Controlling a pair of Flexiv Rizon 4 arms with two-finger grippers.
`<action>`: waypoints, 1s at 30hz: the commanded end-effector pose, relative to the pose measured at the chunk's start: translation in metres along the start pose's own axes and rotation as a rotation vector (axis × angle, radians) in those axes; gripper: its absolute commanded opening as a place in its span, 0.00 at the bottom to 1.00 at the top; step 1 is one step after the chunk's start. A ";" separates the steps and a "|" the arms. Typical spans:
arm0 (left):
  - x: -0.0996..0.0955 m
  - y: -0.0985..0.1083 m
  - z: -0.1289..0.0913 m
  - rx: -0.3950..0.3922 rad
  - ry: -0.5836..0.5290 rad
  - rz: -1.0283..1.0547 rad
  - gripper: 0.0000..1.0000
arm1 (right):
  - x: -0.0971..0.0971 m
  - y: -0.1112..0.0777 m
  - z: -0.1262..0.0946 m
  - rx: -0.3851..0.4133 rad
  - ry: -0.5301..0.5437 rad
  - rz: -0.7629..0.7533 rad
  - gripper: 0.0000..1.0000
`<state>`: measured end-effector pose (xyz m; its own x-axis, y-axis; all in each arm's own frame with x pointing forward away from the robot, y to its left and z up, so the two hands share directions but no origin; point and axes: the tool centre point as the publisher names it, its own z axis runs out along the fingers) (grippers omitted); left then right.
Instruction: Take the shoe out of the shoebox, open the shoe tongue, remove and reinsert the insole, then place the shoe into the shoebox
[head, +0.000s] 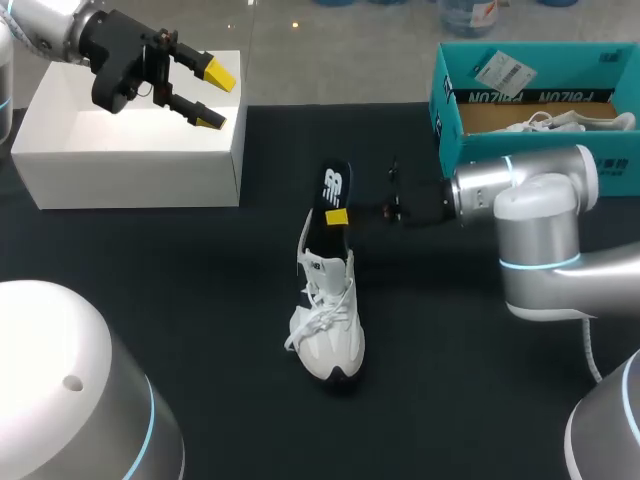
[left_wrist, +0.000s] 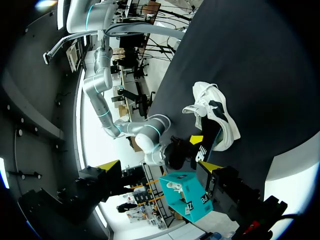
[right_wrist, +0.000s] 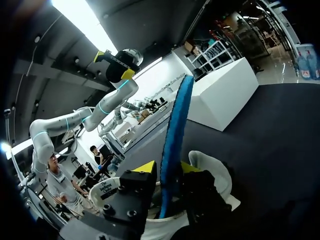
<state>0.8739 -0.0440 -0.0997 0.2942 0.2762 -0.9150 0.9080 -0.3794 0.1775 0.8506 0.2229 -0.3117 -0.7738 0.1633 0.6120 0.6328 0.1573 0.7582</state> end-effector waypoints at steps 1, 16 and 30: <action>0.000 0.001 -0.001 0.004 0.002 0.001 1.00 | 0.001 0.001 0.000 0.019 -0.003 0.006 0.00; 0.000 0.001 -0.001 0.004 0.002 0.001 1.00 | 0.007 -0.032 0.018 0.143 0.068 0.109 0.00; 0.000 0.001 -0.001 0.004 0.002 0.001 1.00 | 0.005 -0.002 0.003 0.143 0.012 0.063 0.48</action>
<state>0.8739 -0.0439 -0.0996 0.2942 0.2762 -0.9149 0.9080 -0.3795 0.1775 0.8437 0.2288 -0.3193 -0.7337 0.1570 0.6611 0.6758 0.2699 0.6859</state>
